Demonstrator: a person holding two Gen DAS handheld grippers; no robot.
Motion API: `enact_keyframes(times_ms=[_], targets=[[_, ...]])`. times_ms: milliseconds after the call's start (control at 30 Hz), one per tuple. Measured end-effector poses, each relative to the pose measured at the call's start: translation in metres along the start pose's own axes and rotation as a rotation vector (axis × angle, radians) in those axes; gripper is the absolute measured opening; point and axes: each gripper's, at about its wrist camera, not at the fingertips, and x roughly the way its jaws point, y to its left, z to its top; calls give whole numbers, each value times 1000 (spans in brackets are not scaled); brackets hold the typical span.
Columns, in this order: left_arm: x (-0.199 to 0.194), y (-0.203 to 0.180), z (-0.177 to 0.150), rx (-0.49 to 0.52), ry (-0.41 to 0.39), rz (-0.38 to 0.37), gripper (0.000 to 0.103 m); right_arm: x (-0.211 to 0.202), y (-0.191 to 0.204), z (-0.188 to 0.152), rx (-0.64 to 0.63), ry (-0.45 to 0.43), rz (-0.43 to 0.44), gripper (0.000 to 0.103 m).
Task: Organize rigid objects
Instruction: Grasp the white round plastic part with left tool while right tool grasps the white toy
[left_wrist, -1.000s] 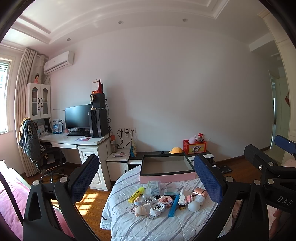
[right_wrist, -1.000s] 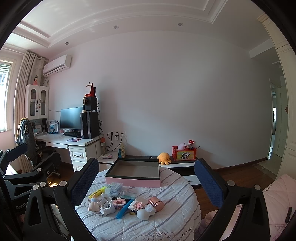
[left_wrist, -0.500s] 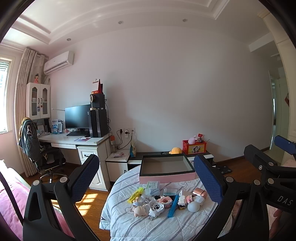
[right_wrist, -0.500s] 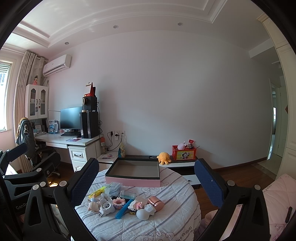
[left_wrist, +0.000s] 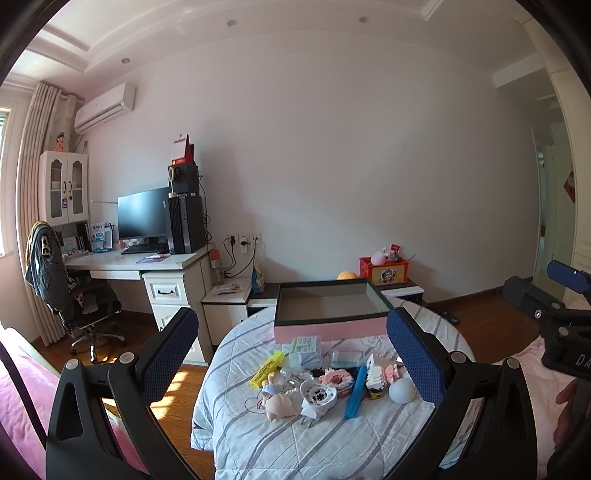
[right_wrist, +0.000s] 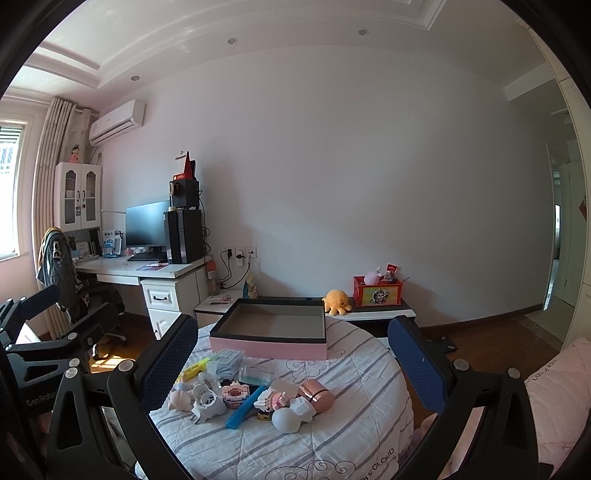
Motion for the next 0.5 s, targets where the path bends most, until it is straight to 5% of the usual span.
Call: enact_keyframes(times_ms=[267, 500], targets=[[95, 1, -81, -69, 171, -50, 103, 67, -37, -71, 45, 197, -24, 103], [143, -28, -114, -86, 314, -115, 103, 114, -59, -120, 68, 356, -31, 103]])
